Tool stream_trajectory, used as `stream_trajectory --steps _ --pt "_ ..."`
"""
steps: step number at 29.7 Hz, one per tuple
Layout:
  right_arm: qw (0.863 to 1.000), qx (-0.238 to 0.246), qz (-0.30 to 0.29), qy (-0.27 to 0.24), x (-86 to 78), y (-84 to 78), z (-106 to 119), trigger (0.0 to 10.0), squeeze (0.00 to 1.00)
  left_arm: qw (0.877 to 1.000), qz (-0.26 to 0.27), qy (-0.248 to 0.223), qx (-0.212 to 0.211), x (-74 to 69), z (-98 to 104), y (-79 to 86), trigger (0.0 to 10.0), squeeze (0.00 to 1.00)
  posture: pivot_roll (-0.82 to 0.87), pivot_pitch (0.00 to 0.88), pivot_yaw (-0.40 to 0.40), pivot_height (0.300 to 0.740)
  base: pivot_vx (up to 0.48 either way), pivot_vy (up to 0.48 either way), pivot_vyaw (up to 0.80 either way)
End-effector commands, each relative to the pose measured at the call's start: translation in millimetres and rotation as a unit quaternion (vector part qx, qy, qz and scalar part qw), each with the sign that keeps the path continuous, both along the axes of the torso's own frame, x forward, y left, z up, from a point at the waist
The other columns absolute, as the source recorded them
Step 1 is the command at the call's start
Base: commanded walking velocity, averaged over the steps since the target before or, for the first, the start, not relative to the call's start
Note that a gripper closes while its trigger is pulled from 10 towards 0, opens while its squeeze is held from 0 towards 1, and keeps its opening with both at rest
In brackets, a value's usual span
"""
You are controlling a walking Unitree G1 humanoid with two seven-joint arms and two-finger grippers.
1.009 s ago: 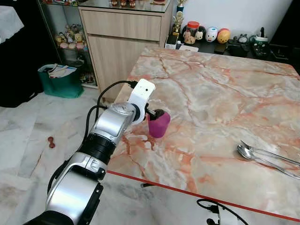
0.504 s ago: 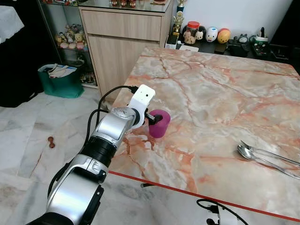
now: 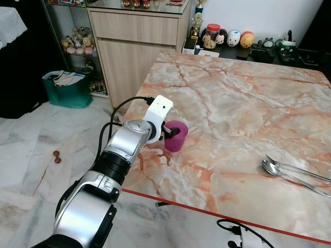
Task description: Setting the table
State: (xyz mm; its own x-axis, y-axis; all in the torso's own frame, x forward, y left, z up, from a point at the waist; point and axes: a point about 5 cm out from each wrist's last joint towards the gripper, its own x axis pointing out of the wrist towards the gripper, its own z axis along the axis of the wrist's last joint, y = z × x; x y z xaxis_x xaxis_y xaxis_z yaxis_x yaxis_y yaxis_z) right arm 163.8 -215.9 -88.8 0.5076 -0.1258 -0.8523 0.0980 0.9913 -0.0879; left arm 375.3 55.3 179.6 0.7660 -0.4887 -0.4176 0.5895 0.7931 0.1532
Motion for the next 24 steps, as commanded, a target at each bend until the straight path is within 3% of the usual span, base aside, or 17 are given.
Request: stream_trajectory --steps 1,24 --pt "1.0 0.0 0.0 0.0 0.5 -1.4 0.5 10.0 0.0 1.0 -0.001 0.009 0.003 -1.1 -6.4 1.8 0.0 0.0 0.15 0.0 -0.044 0.707 0.0 0.0 0.0" --pt "1.0 -0.003 0.001 0.001 0.3 -3.3 0.8 10.0 0.0 1.0 -0.012 0.007 0.017 -4.9 -11.3 1.2 0.0 0.0 0.15 0.0 -0.051 0.707 0.0 0.0 0.0"
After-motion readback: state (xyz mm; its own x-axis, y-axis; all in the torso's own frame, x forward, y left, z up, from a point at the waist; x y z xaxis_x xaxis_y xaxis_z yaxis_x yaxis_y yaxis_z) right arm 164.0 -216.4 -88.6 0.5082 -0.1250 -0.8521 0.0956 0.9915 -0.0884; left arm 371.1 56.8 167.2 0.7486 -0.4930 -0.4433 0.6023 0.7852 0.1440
